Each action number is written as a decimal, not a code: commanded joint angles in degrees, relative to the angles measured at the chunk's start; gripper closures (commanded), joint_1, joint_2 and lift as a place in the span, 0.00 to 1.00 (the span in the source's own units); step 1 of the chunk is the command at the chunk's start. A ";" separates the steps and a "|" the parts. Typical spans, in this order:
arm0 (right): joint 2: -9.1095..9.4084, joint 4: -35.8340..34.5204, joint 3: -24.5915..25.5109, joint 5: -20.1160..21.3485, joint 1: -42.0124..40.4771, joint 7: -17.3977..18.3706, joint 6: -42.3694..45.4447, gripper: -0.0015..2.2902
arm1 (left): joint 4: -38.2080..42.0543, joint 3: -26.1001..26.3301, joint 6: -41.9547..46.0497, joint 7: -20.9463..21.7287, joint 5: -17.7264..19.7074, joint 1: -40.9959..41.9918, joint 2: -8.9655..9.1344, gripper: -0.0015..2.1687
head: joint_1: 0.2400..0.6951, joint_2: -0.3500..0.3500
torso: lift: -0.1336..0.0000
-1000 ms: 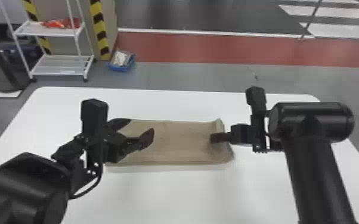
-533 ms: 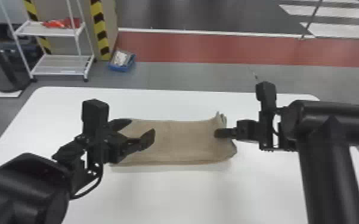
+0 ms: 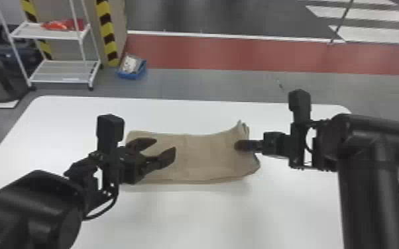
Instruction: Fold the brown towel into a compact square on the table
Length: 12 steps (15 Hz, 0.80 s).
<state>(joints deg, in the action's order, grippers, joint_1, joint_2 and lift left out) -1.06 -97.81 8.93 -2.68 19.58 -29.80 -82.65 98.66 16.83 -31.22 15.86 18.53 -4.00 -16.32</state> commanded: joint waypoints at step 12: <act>0.71 -4.24 6.54 -14.02 3.18 0.62 -3.80 0.49 | -6.55 3.74 -1.27 0.40 -2.88 -3.83 2.44 0.21 | 1.00 0.37 | 0.07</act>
<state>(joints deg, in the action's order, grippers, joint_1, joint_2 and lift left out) -0.43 -101.99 15.44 -16.43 22.57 -29.29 -86.26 91.95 20.61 -32.48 16.08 14.72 -7.87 -14.06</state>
